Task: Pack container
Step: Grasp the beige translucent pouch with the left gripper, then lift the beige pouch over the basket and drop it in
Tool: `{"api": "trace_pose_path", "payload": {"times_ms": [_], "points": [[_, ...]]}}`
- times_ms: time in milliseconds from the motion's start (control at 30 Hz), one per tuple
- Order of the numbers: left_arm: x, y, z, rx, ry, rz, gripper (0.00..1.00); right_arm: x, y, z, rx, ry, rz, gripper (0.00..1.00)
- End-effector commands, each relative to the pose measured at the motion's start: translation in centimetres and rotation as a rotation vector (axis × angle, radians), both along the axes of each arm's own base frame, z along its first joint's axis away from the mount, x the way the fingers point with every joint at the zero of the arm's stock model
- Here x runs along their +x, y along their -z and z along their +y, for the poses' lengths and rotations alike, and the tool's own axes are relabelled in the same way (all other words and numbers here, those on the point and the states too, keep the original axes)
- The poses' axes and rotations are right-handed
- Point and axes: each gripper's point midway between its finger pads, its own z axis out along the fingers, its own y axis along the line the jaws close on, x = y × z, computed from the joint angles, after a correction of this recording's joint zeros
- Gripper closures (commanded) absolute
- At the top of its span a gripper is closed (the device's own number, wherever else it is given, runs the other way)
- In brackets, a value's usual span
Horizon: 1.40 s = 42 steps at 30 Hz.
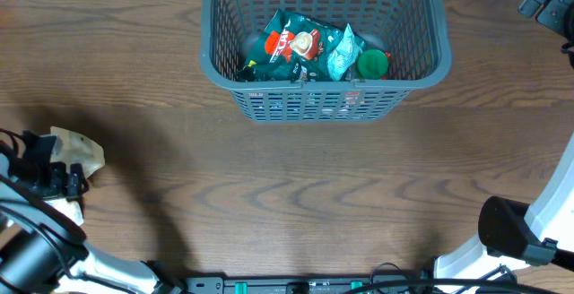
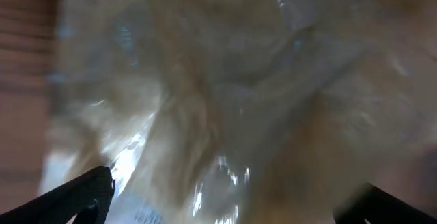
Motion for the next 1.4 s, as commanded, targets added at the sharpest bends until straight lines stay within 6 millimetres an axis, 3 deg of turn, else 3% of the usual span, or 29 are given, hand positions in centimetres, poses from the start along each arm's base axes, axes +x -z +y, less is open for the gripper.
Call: {"api": "trace_pose_path", "payload": {"times_ms": [0,200,233,267,300,333,500,633,833,1000,1133,1233,1300,1367], "points": [[-0.5,2.1,-0.6,-0.044,0.016,0.044,0.01,-0.1,-0.1,0.0,0.008,0.010,-0.006,0.01],[0.0,4.3,-1.2,-0.075,0.002,0.069,0.02,-0.1,-0.1,0.0,0.008,0.010,-0.006,0.01],[0.1,4.6,-1.3,-0.081,0.005,0.072,0.10,-0.1,-0.1,0.0,0.008,0.010,-0.006,0.01],[0.2,4.8,-1.5,-0.086,0.008,0.074,0.34,-0.1,-0.1,0.0,0.008,0.010,-0.006,0.01],[0.2,5.0,-1.6,-0.089,0.012,0.077,0.74,-0.1,-0.1,0.0,0.008,0.010,-0.006,0.01],[0.4,5.1,-1.6,-0.088,0.015,0.076,0.94,-0.1,-0.1,0.0,0.008,0.010,-0.006,0.01],[1.6,4.8,-1.7,-0.071,0.036,0.054,0.94,-0.1,-0.1,0.0,0.008,0.010,-0.006,0.01],[4.4,2.9,-1.0,-0.017,0.018,0.006,0.94,-0.1,-0.1,0.0,0.008,0.010,-0.006,0.01],[10.8,-4.8,0.2,0.116,-0.001,-0.166,0.94,-0.1,-0.1,0.0,0.008,0.010,-0.006,0.01],[16.2,-14.4,-0.4,0.222,-0.038,-0.395,0.94,-0.1,-0.1,0.0,0.008,0.010,-0.006,0.01],[19.7,-22.6,-5.1,0.197,0.079,-0.625,0.94,-0.1,-0.1,0.0,0.008,0.010,-0.006,0.01],[21.2,-28.8,-10.3,0.173,0.168,-0.790,0.95,-0.1,-0.1,0.0,0.008,0.010,-0.006,0.01],[21.7,-31.7,-13.5,0.152,0.218,-0.871,0.94,-0.1,-0.1,0.0,0.008,0.010,-0.006,0.01],[22.1,-35.1,-18.0,0.115,0.309,-0.982,0.94,-0.1,-0.1,0.0,0.008,0.010,-0.006,0.01]]}}
